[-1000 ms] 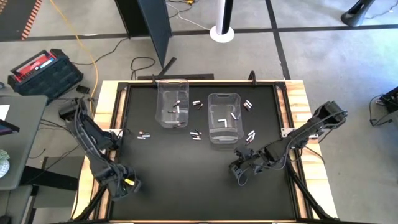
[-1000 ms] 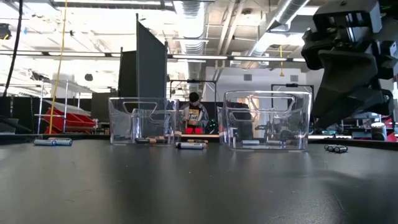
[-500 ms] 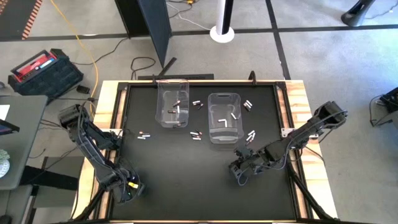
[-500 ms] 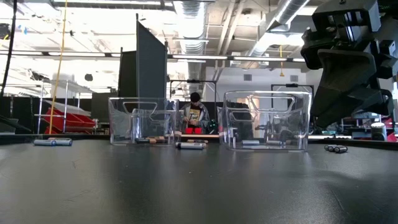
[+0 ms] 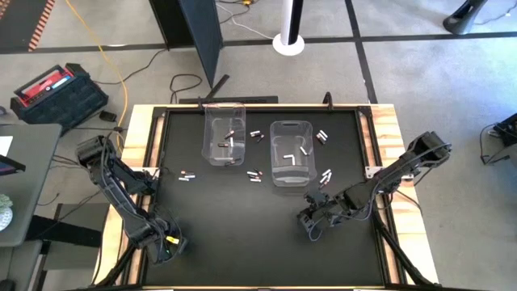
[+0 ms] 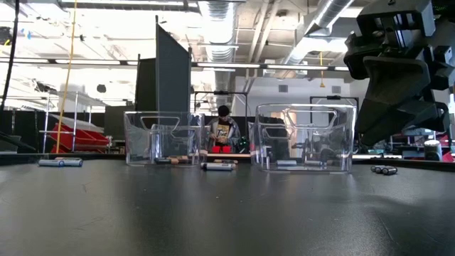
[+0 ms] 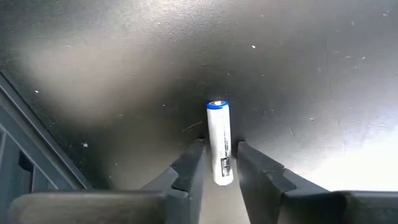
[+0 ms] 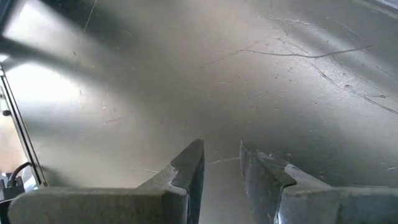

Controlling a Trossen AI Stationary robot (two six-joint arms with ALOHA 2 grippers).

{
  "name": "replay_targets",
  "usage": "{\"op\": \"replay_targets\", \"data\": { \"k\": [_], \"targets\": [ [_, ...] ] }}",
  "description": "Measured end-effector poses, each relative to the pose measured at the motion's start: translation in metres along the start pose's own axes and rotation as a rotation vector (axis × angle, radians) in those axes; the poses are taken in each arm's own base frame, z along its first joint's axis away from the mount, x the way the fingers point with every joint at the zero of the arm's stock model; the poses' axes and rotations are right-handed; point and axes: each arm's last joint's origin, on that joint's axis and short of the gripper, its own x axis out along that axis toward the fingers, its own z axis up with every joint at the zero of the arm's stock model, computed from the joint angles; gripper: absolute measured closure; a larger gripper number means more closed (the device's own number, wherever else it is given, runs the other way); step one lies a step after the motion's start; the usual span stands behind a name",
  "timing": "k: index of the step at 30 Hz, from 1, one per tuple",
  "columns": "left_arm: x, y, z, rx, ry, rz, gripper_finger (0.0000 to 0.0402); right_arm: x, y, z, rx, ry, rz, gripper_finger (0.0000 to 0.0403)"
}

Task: Sort batteries
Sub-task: Put the white battery into the right transparent bin

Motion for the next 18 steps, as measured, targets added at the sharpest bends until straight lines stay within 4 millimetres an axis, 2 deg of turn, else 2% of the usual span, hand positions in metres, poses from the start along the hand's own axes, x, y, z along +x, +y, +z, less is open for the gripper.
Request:
{"op": "replay_targets", "data": {
  "k": [8,18],
  "targets": [
    [-0.0002,0.0012,0.0006,0.001,-0.005,0.012,0.0350,0.0000,0.0000,0.0000,0.000,0.000,0.000,0.0281],
    [-0.0001,0.0016,0.0009,-0.018,-0.008,0.015,0.0355,0.0000,0.0000,0.0000,-0.009,0.000,0.000,0.0281]
  ]
}}
